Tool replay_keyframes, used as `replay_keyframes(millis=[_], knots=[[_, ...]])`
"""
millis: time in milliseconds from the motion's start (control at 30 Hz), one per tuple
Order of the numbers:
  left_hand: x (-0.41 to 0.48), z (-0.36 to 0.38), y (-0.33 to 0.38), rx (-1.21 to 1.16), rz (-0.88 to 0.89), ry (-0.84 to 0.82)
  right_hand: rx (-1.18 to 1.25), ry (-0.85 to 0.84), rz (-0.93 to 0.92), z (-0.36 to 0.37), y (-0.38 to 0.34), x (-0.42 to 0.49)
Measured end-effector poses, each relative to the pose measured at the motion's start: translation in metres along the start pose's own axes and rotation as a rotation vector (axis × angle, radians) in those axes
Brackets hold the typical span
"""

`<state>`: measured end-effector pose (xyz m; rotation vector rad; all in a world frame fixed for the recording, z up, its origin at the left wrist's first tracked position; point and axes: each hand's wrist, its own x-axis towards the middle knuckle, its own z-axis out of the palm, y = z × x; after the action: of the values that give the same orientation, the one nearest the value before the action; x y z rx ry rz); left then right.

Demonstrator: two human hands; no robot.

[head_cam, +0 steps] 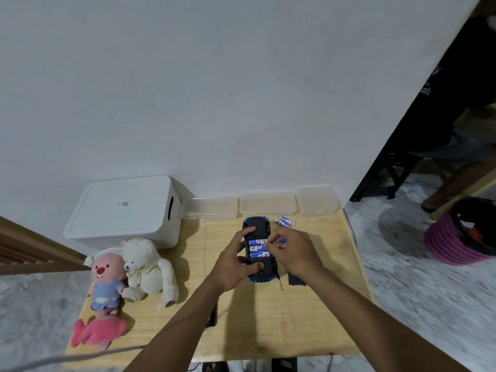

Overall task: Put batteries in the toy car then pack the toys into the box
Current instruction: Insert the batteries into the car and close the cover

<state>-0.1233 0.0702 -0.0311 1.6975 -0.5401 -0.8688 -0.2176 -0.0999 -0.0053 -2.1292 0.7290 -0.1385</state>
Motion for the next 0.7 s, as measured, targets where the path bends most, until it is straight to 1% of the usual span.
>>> replay_keyframes(millis=[233, 400, 633, 700], knots=[[-0.004, -0.003, 0.004, 0.043, 0.043, 0.046, -0.155, 0.055, -0.031, 0.016, -0.012, -0.009], [-0.005, -0.004, 0.004, 0.051, 0.043, 0.064, -0.205, 0.109, 0.024, 0.021, -0.023, -0.012], [-0.007, 0.002, 0.004, 0.06, 0.045, 0.113, -0.011, 0.168, 0.195, 0.03, -0.033, -0.011], [-0.007, 0.005, 0.005, 0.065, 0.049, 0.131, 0.013, 0.193, 0.213, 0.03, -0.036, -0.009]])
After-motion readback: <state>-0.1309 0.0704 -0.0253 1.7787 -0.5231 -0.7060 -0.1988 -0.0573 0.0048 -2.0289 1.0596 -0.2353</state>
